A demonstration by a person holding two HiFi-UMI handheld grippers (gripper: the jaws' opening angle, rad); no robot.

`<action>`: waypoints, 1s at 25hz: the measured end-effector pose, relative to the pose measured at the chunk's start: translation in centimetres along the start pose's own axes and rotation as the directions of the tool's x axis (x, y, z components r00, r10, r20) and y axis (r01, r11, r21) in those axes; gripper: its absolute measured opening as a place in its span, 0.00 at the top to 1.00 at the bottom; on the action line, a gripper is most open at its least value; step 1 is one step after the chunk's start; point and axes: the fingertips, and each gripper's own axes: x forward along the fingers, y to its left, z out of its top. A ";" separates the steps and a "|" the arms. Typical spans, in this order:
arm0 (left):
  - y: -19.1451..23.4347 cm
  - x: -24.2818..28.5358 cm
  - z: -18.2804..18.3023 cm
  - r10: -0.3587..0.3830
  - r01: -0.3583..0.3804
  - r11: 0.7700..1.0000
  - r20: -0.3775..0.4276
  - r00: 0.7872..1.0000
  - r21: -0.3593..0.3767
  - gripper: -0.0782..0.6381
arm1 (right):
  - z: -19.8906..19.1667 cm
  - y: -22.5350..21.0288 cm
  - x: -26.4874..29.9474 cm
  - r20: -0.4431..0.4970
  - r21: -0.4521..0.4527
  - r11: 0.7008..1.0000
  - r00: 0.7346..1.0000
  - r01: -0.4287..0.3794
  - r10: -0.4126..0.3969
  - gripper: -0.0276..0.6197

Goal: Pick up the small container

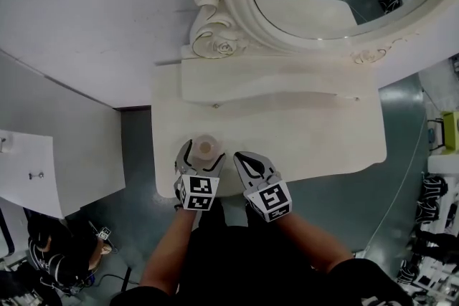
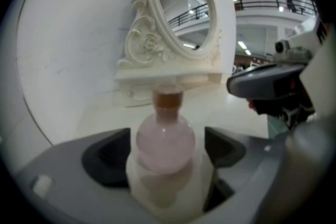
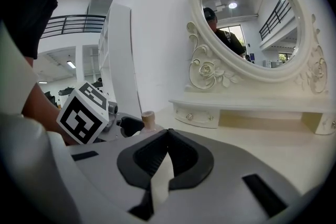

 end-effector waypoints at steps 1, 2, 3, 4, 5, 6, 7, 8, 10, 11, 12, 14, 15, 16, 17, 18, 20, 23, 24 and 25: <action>0.1 0.3 0.0 0.001 -0.001 1.000 -0.006 1.000 0.002 0.29 | 0.0 -0.3 0.0 -0.001 0.000 1.000 1.000 0.005 -0.005 0.95; 0.2 0.6 -0.1 0.001 -0.001 1.000 -0.011 1.000 0.003 0.29 | -0.1 -0.6 -0.1 -0.001 0.000 1.000 1.000 0.012 -0.012 0.95; 0.3 0.9 -0.1 0.001 -0.001 1.000 -0.018 1.000 0.005 0.29 | -0.1 -0.8 -0.1 0.000 0.000 1.000 1.000 0.019 -0.019 0.95; 0.4 1.2 -0.2 0.000 0.001 1.000 -0.024 1.000 0.003 0.29 | -0.1 -1.0 -0.1 0.001 0.002 1.000 1.000 0.026 -0.026 0.95; 0.3 1.3 -0.3 -0.003 0.003 1.000 -0.030 1.000 -0.001 0.29 | -0.2 -1.2 -0.2 0.000 0.006 0.999 0.999 0.032 -0.032 0.95; 0.3 1.5 -0.4 -0.004 0.003 1.000 -0.035 0.999 -0.007 0.29 | -0.2 -1.3 -0.4 -0.001 0.011 0.999 0.999 0.037 -0.037 0.95; 0.2 1.7 -0.4 -0.003 0.003 1.000 -0.038 0.999 -0.010 0.29 | -0.3 -1.3 -0.5 -0.003 0.015 0.999 0.999 0.040 -0.040 0.95; 0.2 1.8 -0.4 -0.002 0.002 1.000 -0.041 0.999 -0.011 0.29 | -0.4 -1.4 -0.6 -0.004 0.019 0.999 0.999 0.042 -0.042 0.95; 0.2 2.2 -0.3 0.001 -0.002 1.000 -0.042 0.999 -0.012 0.29 | -0.6 -1.6 -0.7 -0.004 0.023 0.999 0.999 0.046 -0.046 0.95; 0.2 2.3 -0.3 0.004 -0.005 1.000 -0.045 0.999 -0.010 0.29 | -0.7 -1.8 -0.8 -0.002 0.023 0.999 0.999 0.049 -0.049 0.95; 0.2 2.5 -0.3 0.007 -0.007 1.000 -0.050 0.999 -0.008 0.29 | -0.7 -2.0 -0.9 -0.001 0.024 0.998 0.999 0.052 -0.051 0.95; 0.3 2.8 -0.4 0.015 -0.015 1.000 -0.067 0.998 -0.002 0.29 | -0.6 -2.4 -1.0 -0.001 0.029 0.998 0.998 0.061 -0.061 0.95; 0.4 2.9 -0.5 0.021 -0.020 1.000 -0.078 0.997 0.002 0.29 | -0.6 -2.6 -1.1 -0.002 0.033 0.997 0.998 0.067 -0.067 0.95; 0.4 3.1 -0.6 0.025 -0.024 1.000 -0.089 0.996 0.006 0.29 | -0.6 -2.8 -1.2 -0.003 0.036 0.997 0.997 0.073 -0.073 0.95; 0.5 3.1 -0.7 0.026 -0.026 1.000 -0.096 0.995 0.007 0.29 | -0.5 -2.9 -1.2 -0.003 0.038 0.996 0.997 0.076 -0.076 0.95; 0.5 3.2 -0.7 0.025 -0.024 1.000 -0.102 0.994 0.005 0.29 | -0.5 -3.0 -1.3 -0.002 0.039 0.996 0.997 0.078 -0.078 0.95; 0.5 3.3 -0.8 0.018 -0.018 1.000 -0.114 0.993 -0.001 0.29 | -0.6 -3.1 -1.3 -0.002 0.043 0.996 0.997 0.078 -0.078 0.95; 0.5 3.4 -0.8 -0.001 -0.001 1.000 -0.129 0.992 -0.011 0.30 | -0.7 -3.1 -1.2 -0.002 0.050 0.996 0.997 0.075 -0.074 0.95; 0.4 3.4 -0.8 -0.005 0.004 1.000 -0.131 0.991 -0.011 0.31 | -0.7 -3.1 -1.1 -0.001 0.052 0.996 0.997 0.074 -0.074 0.95; 0.4 3.5 -0.8 -0.008 0.007 1.000 -0.130 0.991 -0.010 0.31 | -0.7 -3.1 -1.0 0.001 0.053 0.996 0.997 0.073 -0.073 0.95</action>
